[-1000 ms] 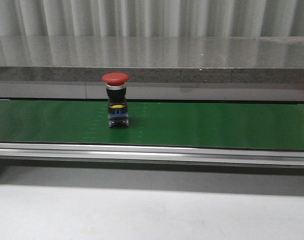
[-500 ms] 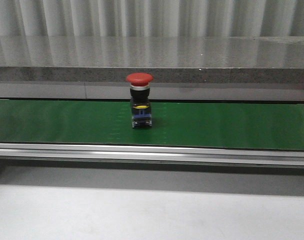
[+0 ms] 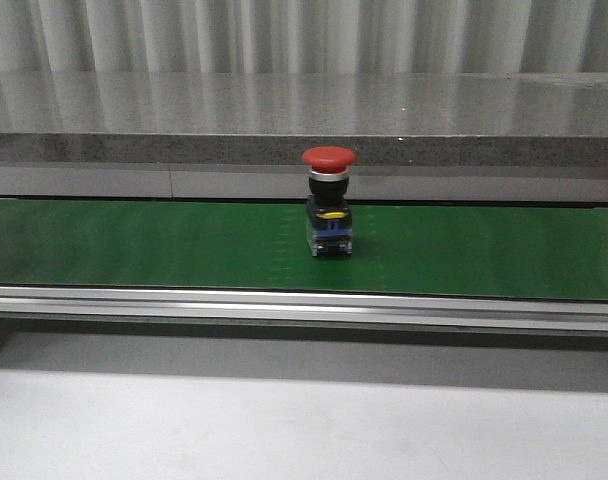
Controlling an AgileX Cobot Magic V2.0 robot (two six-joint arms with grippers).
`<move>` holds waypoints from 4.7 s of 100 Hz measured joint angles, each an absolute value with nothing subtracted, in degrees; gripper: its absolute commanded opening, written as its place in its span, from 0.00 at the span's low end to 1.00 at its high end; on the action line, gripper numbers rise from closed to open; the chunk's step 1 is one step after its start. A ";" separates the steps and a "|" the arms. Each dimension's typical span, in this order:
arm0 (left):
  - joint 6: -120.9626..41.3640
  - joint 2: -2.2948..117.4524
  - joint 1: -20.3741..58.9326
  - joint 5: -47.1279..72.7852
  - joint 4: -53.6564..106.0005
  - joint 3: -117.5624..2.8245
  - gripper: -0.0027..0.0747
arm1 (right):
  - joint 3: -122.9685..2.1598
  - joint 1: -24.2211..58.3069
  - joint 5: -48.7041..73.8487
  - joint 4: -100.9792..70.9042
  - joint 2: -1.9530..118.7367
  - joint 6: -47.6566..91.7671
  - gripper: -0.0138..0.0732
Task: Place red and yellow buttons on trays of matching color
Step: 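Set the yellow button on the belt and release with the left gripper, then lower the right gripper onto the red button at the belt's end and grasp, then carry the red button with the right gripper into the red tray, release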
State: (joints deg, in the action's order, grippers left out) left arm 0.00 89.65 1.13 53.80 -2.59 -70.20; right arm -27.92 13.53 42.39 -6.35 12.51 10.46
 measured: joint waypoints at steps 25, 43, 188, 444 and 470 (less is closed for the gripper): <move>-0.59 89.78 1.13 53.38 -1.66 -70.20 0.67 | -27.92 13.53 42.39 -6.35 12.51 10.46 0.08; -2.74 86.61 1.37 49.57 1.18 -69.22 0.67 | -27.92 13.53 42.39 -6.35 12.51 10.46 0.08; -3.32 32.78 12.20 32.21 3.02 -31.77 0.01 | -51.43 13.53 42.86 -8.55 57.46 9.43 0.84; -3.32 32.78 12.20 32.59 3.05 -31.77 0.01 | -72.13 -37.72 9.86 -16.95 111.78 -0.84 0.59; -3.32 32.78 12.20 32.59 3.05 -31.77 0.01 | -72.22 -37.72 8.82 -16.98 110.72 -0.88 0.85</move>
State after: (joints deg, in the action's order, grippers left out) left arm -3.32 32.78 12.20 32.59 3.05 -31.77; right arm -72.22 -37.72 8.82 -16.98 110.72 -0.88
